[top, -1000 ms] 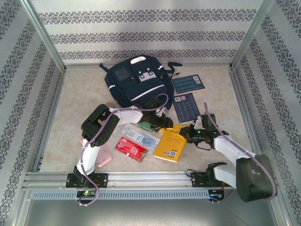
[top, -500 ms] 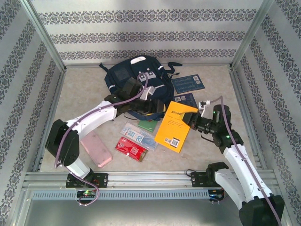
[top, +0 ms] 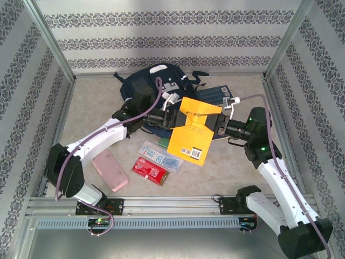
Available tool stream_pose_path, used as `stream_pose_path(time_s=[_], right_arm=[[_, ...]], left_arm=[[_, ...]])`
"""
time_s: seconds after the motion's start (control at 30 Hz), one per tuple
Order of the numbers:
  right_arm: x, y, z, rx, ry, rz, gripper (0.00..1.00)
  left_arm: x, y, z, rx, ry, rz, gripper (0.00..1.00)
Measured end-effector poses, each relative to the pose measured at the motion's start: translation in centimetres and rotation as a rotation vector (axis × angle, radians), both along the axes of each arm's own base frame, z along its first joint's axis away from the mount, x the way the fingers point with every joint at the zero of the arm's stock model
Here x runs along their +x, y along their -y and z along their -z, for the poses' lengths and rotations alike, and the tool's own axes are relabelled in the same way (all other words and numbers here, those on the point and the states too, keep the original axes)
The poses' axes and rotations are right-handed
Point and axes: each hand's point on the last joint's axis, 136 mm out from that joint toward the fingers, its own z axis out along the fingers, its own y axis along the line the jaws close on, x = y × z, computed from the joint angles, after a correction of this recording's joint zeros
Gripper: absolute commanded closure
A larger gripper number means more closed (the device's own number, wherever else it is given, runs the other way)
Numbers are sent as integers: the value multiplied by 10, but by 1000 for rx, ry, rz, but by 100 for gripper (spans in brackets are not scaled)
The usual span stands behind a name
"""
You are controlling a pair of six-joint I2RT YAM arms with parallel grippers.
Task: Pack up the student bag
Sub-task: Pick up the book from the bottom-center of the table.
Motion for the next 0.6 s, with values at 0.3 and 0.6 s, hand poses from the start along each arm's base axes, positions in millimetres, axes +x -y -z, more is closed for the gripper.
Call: stream_pose_path(time_s=[0.3, 0.6], right_arm=[[2, -6, -11, 7, 23, -29, 100], [2, -6, -6, 4, 15, -12, 37]], left_arm=[[-21, -3, -38, -127, 59, 85, 83], [-21, -6, -35, -141, 54, 48, 100]])
